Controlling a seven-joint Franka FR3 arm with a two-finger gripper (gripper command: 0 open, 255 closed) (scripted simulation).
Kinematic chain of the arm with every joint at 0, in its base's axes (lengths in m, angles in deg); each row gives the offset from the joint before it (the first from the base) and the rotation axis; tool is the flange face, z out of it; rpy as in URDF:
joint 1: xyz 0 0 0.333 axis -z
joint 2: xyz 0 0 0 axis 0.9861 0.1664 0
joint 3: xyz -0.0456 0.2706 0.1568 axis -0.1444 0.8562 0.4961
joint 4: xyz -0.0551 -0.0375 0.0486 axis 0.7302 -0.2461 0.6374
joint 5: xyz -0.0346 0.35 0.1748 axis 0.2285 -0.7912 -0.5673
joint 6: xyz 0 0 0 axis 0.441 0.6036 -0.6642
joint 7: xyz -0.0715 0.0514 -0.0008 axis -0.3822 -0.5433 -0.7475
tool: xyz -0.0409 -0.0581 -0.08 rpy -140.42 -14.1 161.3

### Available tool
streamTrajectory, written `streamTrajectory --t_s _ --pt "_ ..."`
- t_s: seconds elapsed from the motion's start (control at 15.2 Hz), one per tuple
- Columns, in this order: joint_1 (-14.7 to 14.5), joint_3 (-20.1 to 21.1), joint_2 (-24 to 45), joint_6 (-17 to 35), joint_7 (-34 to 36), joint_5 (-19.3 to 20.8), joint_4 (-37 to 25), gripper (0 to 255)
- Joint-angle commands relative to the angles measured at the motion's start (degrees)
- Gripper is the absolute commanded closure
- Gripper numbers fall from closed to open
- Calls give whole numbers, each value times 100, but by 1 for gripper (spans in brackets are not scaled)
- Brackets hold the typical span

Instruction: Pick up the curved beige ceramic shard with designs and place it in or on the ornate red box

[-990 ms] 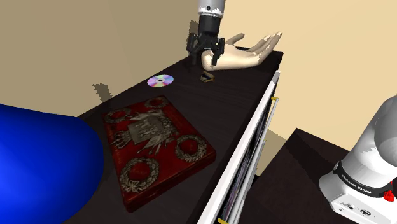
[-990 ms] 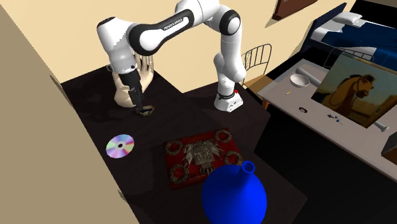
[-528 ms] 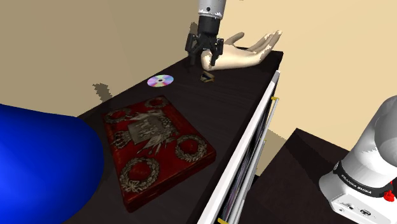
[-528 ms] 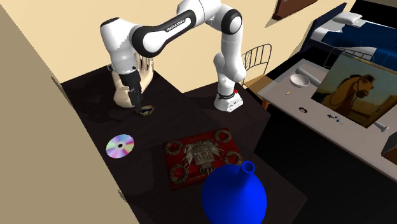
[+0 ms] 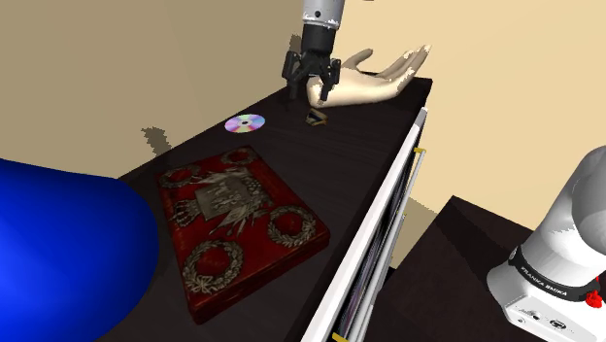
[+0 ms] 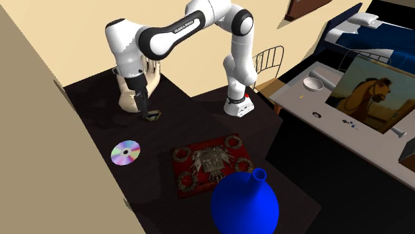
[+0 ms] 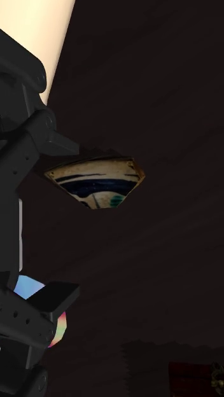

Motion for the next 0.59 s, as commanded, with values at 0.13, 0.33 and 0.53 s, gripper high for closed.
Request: streamTrajectory --t_s 0.13,0.33,0.53 --pt "-41 39 353 -77 62 4 -111 255" --pt "-51 50 125 -85 81 -18 108 255" --pt "-24 22 250 32 -7 -18 108 255"
